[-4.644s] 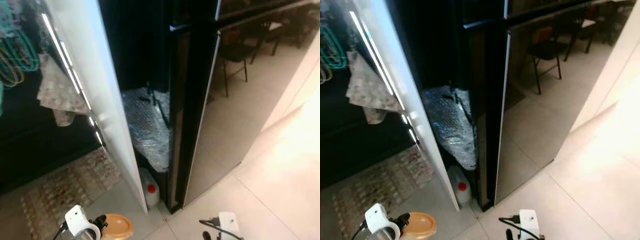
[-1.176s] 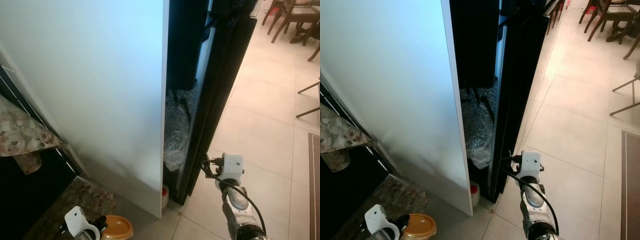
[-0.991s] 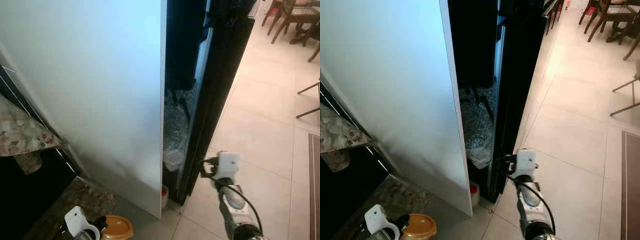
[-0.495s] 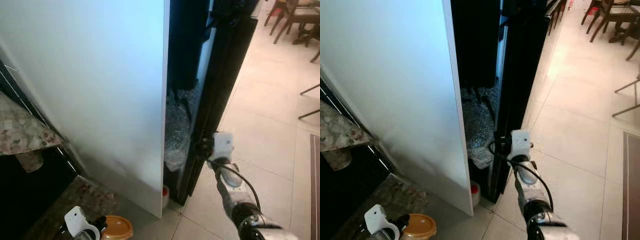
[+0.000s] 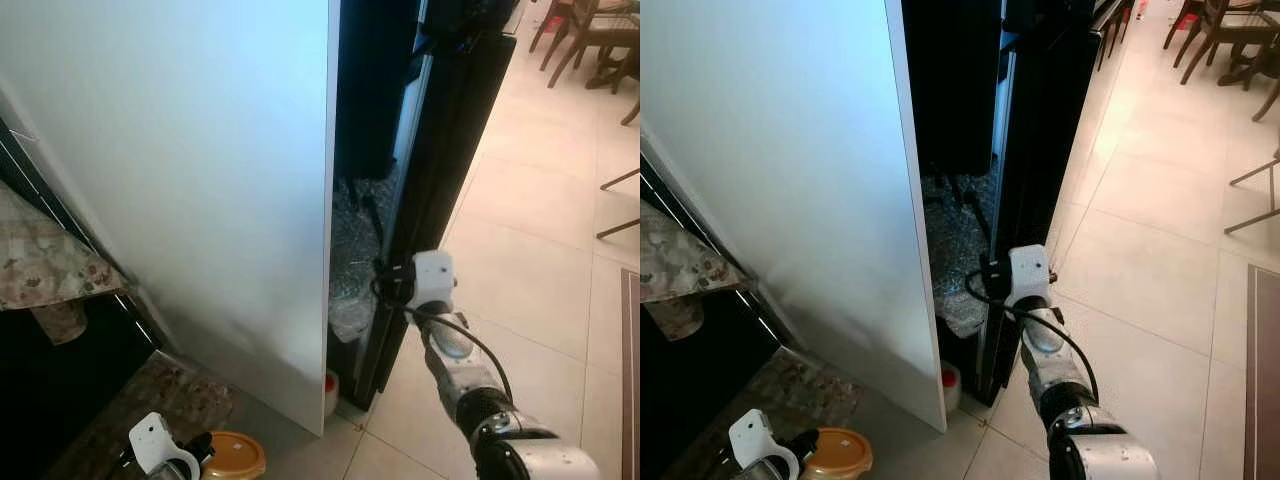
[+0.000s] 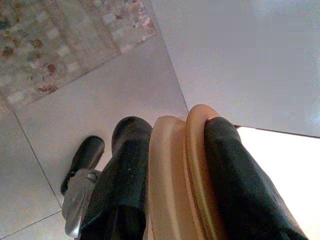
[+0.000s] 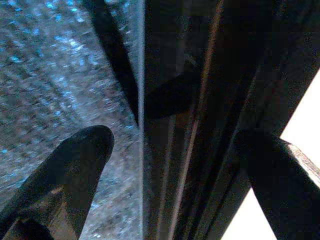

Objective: Restocking fridge

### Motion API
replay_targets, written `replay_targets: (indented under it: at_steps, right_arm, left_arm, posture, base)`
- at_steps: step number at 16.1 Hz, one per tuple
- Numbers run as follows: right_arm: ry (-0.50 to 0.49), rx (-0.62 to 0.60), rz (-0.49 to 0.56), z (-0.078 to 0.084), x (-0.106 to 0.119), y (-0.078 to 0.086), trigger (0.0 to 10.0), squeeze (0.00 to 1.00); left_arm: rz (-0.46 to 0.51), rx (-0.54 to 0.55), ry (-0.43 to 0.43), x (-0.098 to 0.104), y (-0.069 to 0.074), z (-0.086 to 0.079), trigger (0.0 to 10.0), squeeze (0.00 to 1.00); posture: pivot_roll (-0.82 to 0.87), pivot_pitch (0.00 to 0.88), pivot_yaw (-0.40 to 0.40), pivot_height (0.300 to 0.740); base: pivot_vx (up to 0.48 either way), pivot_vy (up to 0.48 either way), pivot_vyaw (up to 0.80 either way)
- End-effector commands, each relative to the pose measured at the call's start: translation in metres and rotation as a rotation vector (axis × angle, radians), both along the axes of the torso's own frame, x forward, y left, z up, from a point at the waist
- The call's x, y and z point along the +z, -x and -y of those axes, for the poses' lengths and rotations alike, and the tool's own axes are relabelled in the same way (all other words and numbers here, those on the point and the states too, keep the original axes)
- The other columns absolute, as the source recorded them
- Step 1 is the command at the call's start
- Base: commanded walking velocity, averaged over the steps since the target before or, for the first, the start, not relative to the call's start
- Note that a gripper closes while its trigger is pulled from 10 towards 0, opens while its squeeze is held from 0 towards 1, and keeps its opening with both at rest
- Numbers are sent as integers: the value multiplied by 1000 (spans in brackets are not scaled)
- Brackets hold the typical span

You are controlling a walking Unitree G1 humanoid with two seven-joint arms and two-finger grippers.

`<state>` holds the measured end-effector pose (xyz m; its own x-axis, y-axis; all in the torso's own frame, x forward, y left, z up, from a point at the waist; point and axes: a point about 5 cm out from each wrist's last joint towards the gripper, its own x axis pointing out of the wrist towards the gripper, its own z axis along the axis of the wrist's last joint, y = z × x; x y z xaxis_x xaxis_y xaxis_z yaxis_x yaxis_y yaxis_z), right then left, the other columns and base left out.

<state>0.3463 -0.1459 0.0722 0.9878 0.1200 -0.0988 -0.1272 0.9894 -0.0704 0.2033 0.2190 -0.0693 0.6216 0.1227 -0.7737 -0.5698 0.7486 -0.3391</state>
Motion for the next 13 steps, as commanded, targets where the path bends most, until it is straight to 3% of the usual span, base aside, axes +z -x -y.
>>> replay_targets:
  at_steps: [1,5,13]
  right_arm:
    - [0,-3,-11,-2,1,-3,10000,0]
    - [3,-62,13,2,8,-7,10000,0]
    - [15,-24,36,-1,21,-16,10000,0]
  left_arm:
    - [-4,-8,-14,0,0,-1,10000,0]
    - [-5,-8,-15,0,1,0,10000,0]
    - [-4,-7,-17,0,1,0,10000,0]
  posture:
    - [5,0,37,740]
    - [5,0,37,740]
    - [11,0,34,740]
  base:
    - [0,0,0]
    - [0,0,0]
    - [0,0,0]
